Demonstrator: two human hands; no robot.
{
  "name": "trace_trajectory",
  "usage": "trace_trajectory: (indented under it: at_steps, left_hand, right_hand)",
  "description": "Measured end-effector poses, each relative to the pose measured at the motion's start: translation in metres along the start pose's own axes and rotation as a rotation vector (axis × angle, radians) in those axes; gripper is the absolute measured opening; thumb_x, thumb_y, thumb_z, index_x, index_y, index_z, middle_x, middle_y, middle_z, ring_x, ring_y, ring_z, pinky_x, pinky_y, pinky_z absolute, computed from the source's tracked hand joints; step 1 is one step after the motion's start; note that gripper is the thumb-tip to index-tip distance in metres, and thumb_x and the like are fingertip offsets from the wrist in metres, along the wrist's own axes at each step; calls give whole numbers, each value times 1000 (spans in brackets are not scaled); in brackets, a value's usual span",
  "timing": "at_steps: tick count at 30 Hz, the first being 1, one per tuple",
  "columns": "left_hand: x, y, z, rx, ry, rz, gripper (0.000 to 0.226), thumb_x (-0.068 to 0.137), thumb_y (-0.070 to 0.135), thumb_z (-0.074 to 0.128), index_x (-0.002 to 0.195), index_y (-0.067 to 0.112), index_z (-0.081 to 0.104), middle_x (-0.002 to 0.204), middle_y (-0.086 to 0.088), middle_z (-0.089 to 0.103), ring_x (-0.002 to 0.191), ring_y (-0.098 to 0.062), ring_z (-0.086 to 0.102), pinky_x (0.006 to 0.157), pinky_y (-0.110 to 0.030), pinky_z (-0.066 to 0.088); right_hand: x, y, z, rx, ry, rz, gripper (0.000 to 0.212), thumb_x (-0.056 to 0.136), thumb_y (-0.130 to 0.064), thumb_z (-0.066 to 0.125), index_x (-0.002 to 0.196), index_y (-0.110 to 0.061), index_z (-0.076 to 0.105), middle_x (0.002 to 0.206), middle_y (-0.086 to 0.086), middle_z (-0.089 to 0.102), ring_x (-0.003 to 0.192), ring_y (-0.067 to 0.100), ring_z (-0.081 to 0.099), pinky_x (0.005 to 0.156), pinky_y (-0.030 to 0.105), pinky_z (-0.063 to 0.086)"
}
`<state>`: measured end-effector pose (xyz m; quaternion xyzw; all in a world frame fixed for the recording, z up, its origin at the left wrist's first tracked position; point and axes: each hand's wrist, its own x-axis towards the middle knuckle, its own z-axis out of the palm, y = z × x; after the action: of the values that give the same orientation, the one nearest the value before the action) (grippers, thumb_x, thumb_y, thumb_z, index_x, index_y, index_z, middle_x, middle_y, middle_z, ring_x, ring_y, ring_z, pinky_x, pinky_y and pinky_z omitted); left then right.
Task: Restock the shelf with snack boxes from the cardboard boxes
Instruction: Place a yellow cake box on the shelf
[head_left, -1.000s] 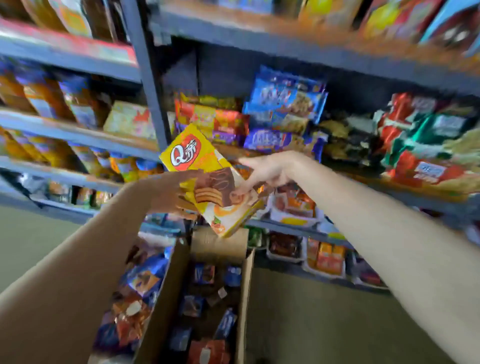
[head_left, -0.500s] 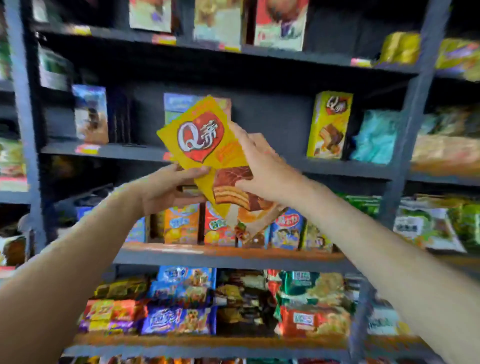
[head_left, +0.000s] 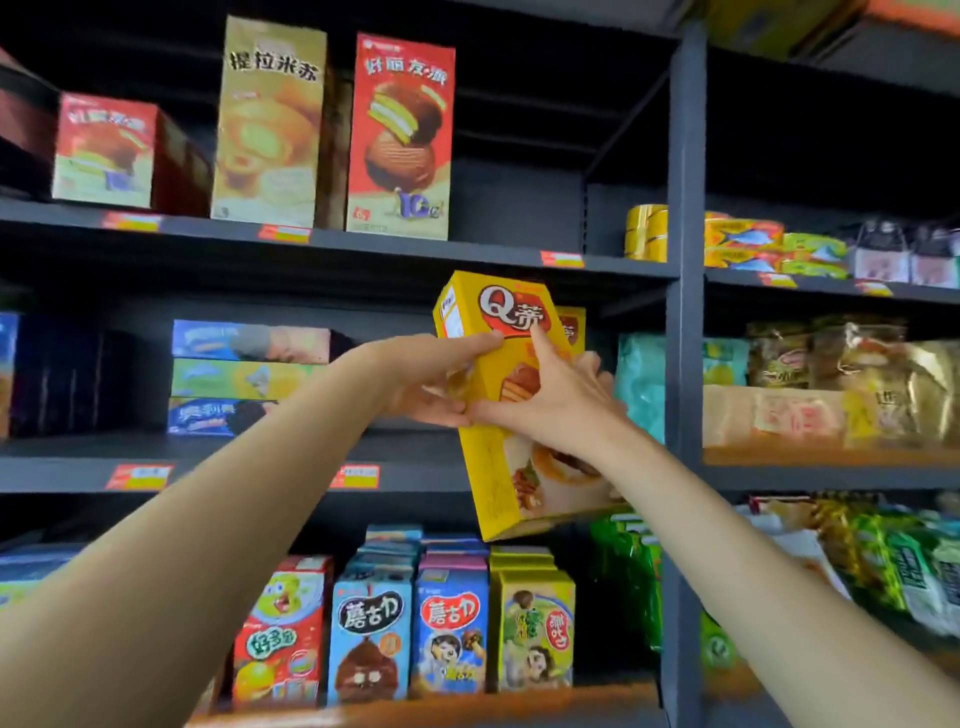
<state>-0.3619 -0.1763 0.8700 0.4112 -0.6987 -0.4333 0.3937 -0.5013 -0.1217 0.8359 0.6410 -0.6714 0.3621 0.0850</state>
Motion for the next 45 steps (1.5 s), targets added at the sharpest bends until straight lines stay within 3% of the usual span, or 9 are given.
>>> trace_trajectory:
  at_steps: [5, 8, 11, 15, 19, 23, 27, 35, 45]
  left_hand:
    - [46, 2, 22, -3, -87, 11, 52, 86, 53, 53, 122, 15, 53, 104, -6, 55, 81, -18, 58, 51, -25, 56]
    - [78, 2, 32, 22, -133, 55, 40, 91, 46, 51, 118, 16, 53, 100, -5, 59, 76, -15, 57, 70, -29, 57]
    - [107, -6, 41, 93, -151, 144, 36, 92, 35, 53, 122, 14, 54, 113, -5, 61, 89, -17, 62, 88, -35, 54]
    - [133, -19, 46, 93, -119, 209, 39, 92, 31, 51, 128, 16, 50, 129, -5, 55, 113, -23, 57, 85, -32, 52]
    - [149, -24, 48, 87, -34, 241, 46, 96, 27, 45, 139, 13, 39, 119, -7, 53, 100, -21, 54, 79, -30, 49]
    - [160, -25, 52, 127, -19, 281, 49, 96, 27, 46, 142, 18, 34, 136, -8, 48, 117, -26, 53, 90, -37, 51]
    - [166, -26, 57, 287, 21, 338, 52, 95, 23, 44, 145, 17, 29, 137, -8, 48, 114, -28, 55, 91, -40, 52]
    - [177, -41, 61, 474, -93, 265, 56, 89, 19, 46, 142, 16, 30, 135, -9, 49, 119, -27, 52, 98, -38, 47]
    - [189, -52, 65, 572, -71, 263, 51, 94, 18, 47, 141, 20, 29, 139, -5, 43, 120, -29, 51, 96, -36, 42]
  right_hand:
    - [37, 25, -7, -25, -16, 99, 105, 66, -70, 63, 148, -42, 3, 153, 16, 12, 140, 40, 14, 111, 52, 22]
    - [62, 39, -3, -44, 24, 162, 107, 63, -68, 66, 148, -39, 7, 152, 14, 18, 138, 39, 18, 110, 52, 25]
    - [85, 50, 7, -26, 77, 225, 111, 65, -63, 70, 148, -37, 1, 150, 18, 16, 137, 42, 18, 109, 52, 24]
    - [111, 55, 28, 35, 137, 248, 114, 66, -55, 74, 148, -37, -3, 146, 20, 18, 135, 42, 21, 107, 51, 26]
    - [135, 59, 40, 102, 150, 265, 110, 68, -48, 76, 147, -39, 0, 144, 20, 23, 132, 42, 25, 104, 48, 27]
    - [155, 70, 49, 106, 222, 288, 106, 73, -47, 72, 148, -37, -1, 139, 19, 25, 128, 41, 29, 101, 48, 31]
    - [166, 78, 68, 138, 342, 275, 104, 76, -42, 71, 147, -35, -4, 136, 18, 21, 125, 41, 30, 103, 50, 28]
    - [192, 94, 88, 177, 334, 276, 130, 62, -47, 82, 144, -40, -18, 135, 17, 16, 121, 42, 33, 103, 51, 32]
    - [213, 96, 109, 77, 367, 316, 130, 66, -48, 80, 145, -31, -22, 144, 22, 4, 127, 44, 27, 106, 57, 27]
